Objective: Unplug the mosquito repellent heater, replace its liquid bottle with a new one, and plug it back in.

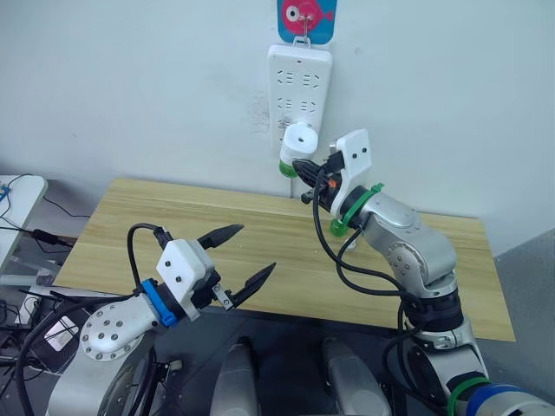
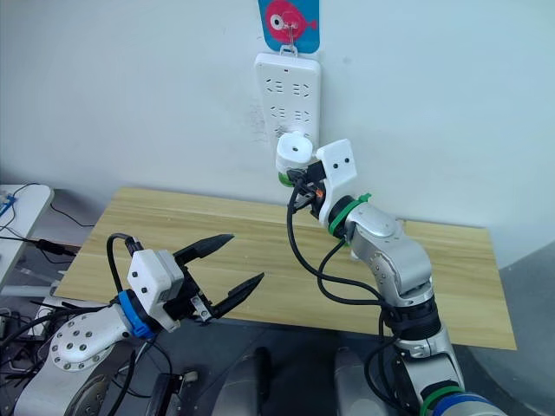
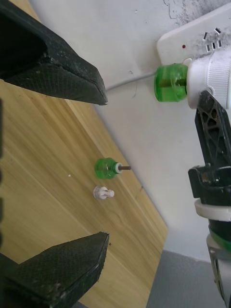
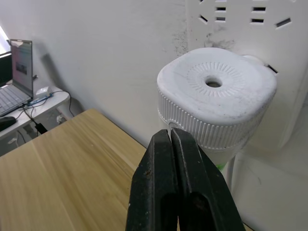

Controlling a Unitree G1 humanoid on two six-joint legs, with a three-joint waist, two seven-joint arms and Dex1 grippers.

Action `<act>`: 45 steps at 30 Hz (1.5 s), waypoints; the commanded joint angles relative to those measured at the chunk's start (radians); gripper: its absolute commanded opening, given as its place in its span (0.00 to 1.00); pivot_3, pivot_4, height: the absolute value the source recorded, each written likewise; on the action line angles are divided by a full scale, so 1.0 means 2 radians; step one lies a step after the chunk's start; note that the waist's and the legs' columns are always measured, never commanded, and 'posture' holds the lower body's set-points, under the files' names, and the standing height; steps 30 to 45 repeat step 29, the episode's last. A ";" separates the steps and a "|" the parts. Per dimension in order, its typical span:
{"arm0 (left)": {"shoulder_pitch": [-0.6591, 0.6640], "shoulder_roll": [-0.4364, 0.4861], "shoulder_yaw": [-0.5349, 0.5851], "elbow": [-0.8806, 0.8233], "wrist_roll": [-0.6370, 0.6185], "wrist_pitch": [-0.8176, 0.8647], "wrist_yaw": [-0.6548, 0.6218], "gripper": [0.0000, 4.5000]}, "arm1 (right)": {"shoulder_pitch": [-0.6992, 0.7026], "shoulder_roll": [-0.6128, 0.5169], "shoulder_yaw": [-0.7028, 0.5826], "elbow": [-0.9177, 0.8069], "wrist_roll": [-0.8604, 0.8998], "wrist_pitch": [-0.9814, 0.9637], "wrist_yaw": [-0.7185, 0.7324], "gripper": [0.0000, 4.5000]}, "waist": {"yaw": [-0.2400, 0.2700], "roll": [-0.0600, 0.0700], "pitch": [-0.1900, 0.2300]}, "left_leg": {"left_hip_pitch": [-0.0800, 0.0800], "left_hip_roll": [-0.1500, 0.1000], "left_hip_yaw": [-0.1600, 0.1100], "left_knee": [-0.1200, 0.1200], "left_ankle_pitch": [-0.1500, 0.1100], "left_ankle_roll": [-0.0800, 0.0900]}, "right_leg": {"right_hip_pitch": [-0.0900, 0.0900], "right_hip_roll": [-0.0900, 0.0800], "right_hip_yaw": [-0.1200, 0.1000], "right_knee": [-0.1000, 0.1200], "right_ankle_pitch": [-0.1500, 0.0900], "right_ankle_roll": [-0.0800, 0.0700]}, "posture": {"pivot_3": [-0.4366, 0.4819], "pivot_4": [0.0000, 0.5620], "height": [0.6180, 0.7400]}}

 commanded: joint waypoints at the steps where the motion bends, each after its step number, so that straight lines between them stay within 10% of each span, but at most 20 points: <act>1: -0.005 0.008 0.020 0.012 -0.019 0.010 -0.002 1.00 | 0.022 -0.039 -0.002 -0.076 0.045 -0.002 0.070 0.02 | 0.002 0.000 0.000 | 0.000 0.000 0.000 0.000 0.000 0.000 | 0.000 0.000 0.000 0.000 0.000 0.000 | 0.35 0.45 0.87; 10: -0.042 0.108 0.049 0.144 -0.023 0.001 -0.112 1.00 | 0.100 -0.217 0.001 -0.135 0.049 -0.037 0.207 0.15 | 0.003 0.000 -0.001 | 0.000 0.001 0.000 -0.001 0.000 0.000 | 0.000 0.000 -0.001 0.000 0.000 0.000 | 0.33 0.40 0.87; 21: -0.081 0.187 0.052 0.287 0.022 -0.024 -0.180 1.00 | 0.217 -0.394 -0.079 -0.001 -0.044 -0.261 0.309 0.98 | 0.002 -0.002 -0.006 | 0.000 0.000 0.000 -0.001 0.000 0.000 | 0.000 0.000 -0.001 -0.001 0.000 0.000 | 0.33 0.28 0.87; 45: -0.080 0.173 0.057 0.302 0.029 -0.025 -0.172 1.00 | 0.234 -0.392 -0.104 0.003 -0.013 -0.245 0.336 0.98 | -0.010 -0.002 -0.018 | 0.001 0.000 0.000 0.000 0.000 0.000 | 0.001 0.000 -0.001 0.000 0.000 0.000 | 0.33 0.25 0.87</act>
